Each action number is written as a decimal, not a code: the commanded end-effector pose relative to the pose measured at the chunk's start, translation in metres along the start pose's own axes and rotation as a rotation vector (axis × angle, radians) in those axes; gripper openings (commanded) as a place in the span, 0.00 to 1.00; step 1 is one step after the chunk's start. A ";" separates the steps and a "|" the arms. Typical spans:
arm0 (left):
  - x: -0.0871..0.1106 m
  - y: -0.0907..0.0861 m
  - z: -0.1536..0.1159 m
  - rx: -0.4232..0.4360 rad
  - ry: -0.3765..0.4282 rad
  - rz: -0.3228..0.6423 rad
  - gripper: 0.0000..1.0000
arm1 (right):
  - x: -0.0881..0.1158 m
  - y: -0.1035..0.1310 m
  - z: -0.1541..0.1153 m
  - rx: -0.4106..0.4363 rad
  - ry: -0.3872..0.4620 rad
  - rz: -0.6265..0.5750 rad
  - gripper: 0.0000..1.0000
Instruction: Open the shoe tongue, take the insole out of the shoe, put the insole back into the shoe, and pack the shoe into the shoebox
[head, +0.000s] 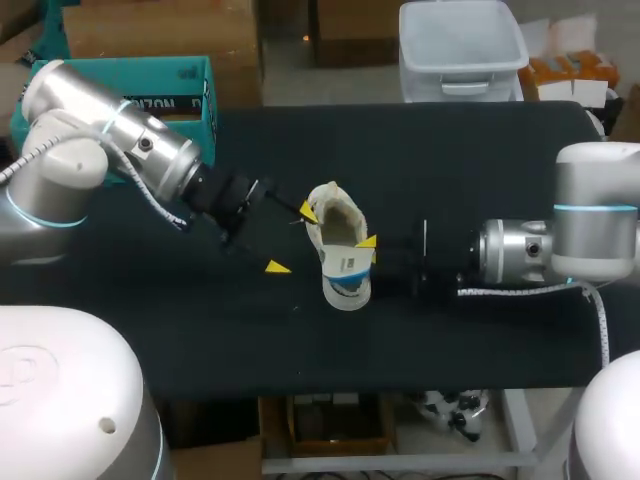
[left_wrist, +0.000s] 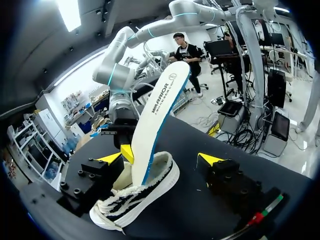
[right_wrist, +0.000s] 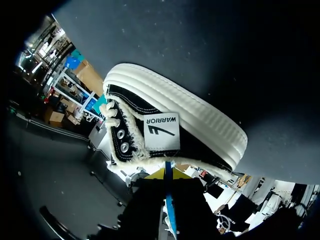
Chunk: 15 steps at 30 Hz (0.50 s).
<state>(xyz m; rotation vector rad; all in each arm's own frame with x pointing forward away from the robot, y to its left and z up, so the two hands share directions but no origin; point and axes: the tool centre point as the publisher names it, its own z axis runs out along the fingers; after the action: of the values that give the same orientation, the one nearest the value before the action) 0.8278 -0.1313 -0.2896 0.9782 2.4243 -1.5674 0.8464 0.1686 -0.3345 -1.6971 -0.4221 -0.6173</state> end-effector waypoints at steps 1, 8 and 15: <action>-0.001 0.011 0.010 0.029 -0.035 0.009 1.00 | 0.000 0.002 0.001 0.007 0.004 0.000 0.00; -0.010 0.011 0.024 0.022 -0.069 0.041 0.66 | 0.000 0.007 0.003 0.016 0.008 0.011 0.00; -0.023 0.009 0.038 0.011 -0.072 0.062 0.51 | -0.001 0.007 0.005 0.019 0.013 0.012 0.00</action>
<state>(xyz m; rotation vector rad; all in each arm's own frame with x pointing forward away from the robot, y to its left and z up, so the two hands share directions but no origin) 0.8400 -0.1627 -0.3016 0.9715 2.3173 -1.5710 0.8502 0.1723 -0.3384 -1.6852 -0.4083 -0.6113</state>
